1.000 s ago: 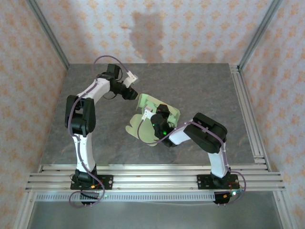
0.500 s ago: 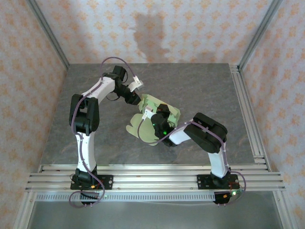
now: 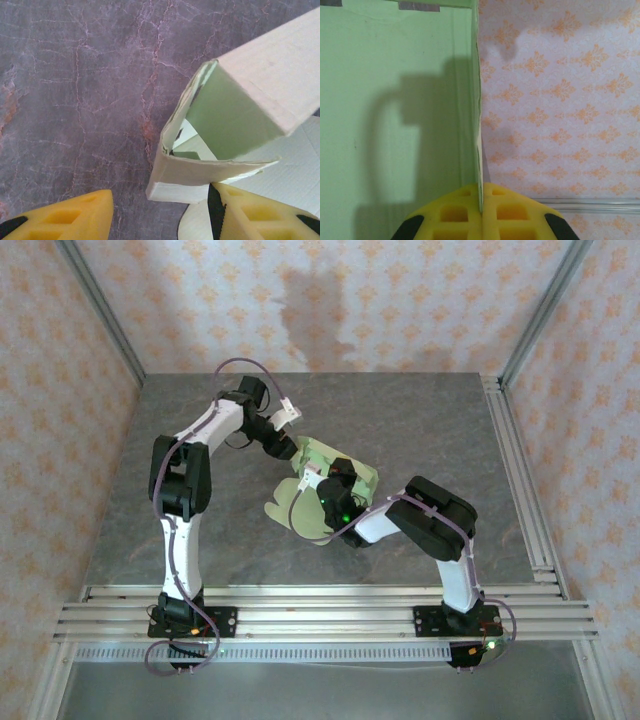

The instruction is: Fold the paper box

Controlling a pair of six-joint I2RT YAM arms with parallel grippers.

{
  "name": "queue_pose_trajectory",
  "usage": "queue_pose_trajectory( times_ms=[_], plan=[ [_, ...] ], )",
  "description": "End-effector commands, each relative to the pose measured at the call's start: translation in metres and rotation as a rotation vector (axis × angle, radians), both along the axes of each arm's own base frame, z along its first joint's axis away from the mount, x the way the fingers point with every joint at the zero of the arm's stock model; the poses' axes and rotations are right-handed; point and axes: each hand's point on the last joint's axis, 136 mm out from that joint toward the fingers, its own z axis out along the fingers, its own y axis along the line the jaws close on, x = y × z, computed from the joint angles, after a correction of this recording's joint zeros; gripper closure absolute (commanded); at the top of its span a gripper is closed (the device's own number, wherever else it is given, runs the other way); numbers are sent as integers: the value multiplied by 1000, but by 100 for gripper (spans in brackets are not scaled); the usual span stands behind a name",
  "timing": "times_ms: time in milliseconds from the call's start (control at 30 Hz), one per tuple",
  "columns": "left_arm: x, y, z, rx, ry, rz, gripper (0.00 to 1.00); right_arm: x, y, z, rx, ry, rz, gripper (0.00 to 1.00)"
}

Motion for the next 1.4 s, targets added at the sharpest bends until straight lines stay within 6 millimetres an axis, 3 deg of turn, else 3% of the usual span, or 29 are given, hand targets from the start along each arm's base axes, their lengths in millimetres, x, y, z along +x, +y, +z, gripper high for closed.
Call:
queue_pose_trajectory(
  times_ms=[0,300,467,700,1133,1367],
  plan=[
    [-2,-5,3,0,6,-31,46,3,6,8,49,-7,2,100],
    [-21,-11,11,-45,64,-126,49,2,12,2,38,49,45,100],
    [-26,-12,12,-53,77,-137,50,8,18,-1,-30,-47,62,100],
    [-30,-13,20,-76,64,-106,50,10,19,11,-57,-109,57,100],
    [-33,-14,20,-64,-44,116,48,-11,-1,14,-5,-44,88,100],
    [-37,-24,16,-28,-68,118,47,-23,-12,11,30,-6,118,100]
  ],
)
